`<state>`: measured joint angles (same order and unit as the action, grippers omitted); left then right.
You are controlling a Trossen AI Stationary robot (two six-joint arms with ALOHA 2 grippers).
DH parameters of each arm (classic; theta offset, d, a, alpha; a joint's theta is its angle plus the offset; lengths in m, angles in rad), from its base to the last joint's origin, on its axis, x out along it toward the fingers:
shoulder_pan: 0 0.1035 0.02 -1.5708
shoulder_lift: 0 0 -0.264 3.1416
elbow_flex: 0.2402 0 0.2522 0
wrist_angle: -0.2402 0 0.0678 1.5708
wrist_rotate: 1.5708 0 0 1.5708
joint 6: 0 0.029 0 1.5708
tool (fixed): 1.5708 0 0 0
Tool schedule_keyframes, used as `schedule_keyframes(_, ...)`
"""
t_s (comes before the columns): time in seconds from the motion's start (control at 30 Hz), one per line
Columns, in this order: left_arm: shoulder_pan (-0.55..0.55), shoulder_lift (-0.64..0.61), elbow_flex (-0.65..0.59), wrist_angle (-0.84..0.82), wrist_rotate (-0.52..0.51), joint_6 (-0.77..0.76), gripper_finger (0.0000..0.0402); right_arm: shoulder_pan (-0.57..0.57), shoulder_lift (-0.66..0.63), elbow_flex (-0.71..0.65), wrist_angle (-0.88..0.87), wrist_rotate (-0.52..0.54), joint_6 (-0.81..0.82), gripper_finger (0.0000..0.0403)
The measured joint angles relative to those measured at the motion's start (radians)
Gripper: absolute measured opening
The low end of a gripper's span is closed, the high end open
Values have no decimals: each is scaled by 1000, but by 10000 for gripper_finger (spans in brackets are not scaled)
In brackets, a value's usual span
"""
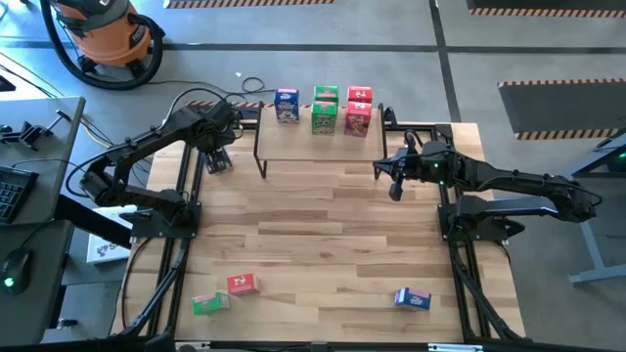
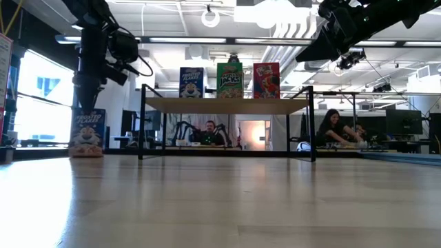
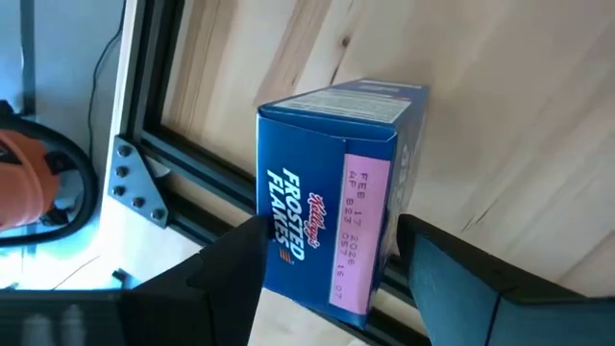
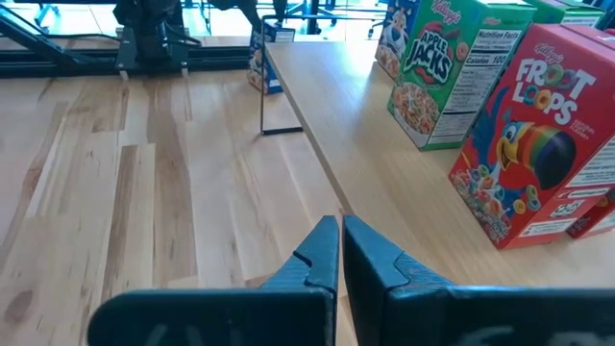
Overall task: Stack cereal on shelf
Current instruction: Put the top left blue cereal on the shelf aligned with the other blue cereal box
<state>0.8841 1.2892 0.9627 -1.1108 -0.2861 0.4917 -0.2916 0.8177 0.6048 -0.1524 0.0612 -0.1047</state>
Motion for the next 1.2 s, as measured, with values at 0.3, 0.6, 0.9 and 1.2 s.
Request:
schedule_keyframes(0.3, -27, -52, -2, -25, 26, 13, 158, 0, 0, 0, 0, -7, 0, 0)
schedule_keyframes(0.6, -44, -144, -2, -52, 74, 35, 61, 0, 0, 0, 0, -6, -5, 0)
schedule_keyframes(0.9, -72, -177, 9, -92, 209, 6, 4, 0, 0, 0, 0, -6, -4, 0)
schedule_keyframes(1.2, -97, -150, 69, -128, 231, -126, 1, 0, 0, 0, 16, -6, 0, 0)
